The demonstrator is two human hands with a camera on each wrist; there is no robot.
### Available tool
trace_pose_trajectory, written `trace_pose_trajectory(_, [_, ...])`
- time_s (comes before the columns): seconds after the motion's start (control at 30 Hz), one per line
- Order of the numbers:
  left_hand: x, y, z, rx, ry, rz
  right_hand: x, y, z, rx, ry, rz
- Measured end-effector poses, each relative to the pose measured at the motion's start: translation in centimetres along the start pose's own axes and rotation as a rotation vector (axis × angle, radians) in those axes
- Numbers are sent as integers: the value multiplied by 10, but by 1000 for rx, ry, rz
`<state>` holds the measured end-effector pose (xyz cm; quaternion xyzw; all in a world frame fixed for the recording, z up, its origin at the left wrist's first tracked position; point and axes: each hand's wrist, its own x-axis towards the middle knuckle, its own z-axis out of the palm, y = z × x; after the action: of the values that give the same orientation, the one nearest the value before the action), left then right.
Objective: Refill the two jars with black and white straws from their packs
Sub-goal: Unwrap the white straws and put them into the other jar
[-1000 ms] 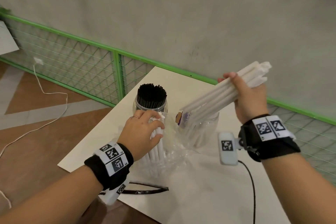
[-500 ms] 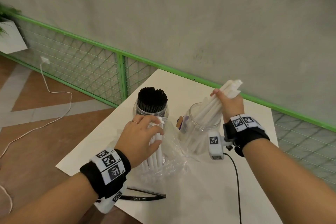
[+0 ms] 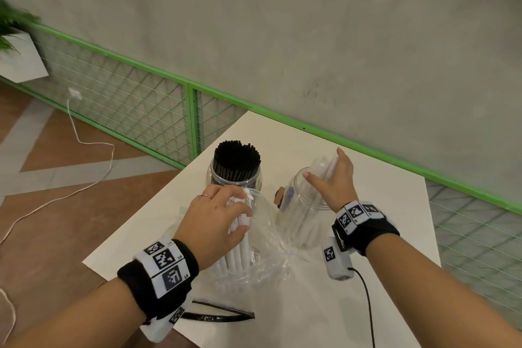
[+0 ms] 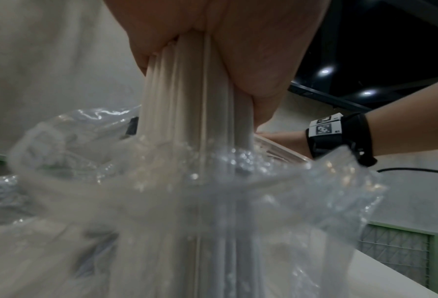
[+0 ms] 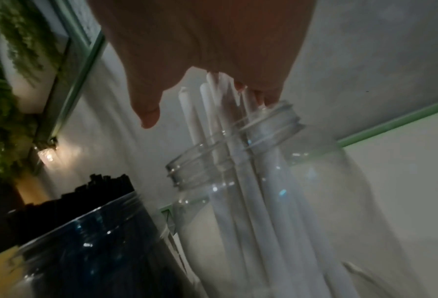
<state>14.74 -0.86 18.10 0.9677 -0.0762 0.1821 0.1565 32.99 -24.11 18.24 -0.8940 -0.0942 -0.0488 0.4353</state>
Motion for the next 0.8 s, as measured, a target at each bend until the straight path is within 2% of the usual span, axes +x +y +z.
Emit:
trace_pose_trajectory(0.1, [-1,0,0,3,1,0,12,-9,7,-156,19,-90])
trace_pose_trajectory(0.2, [-1,-1,0,6,0,-2,25,-11,10,-296,-4,-99])
trace_pose_trajectory(0.3, [-2,-3,0,11,-4,-5,29,-7,10,-292,-17,-69])
trace_pose_trajectory(0.43, [-3,-4,0,2,-1,0,27,1,5,-232,63,-148])
trace_pose_trajectory(0.57, [-3,-5,0,-3,-3,6,25,10,6,-288,-47,-227])
trace_pose_trajectory(0.8, [-3,-4,-2,8,6,4,30,9,18,-358,-99,-185])
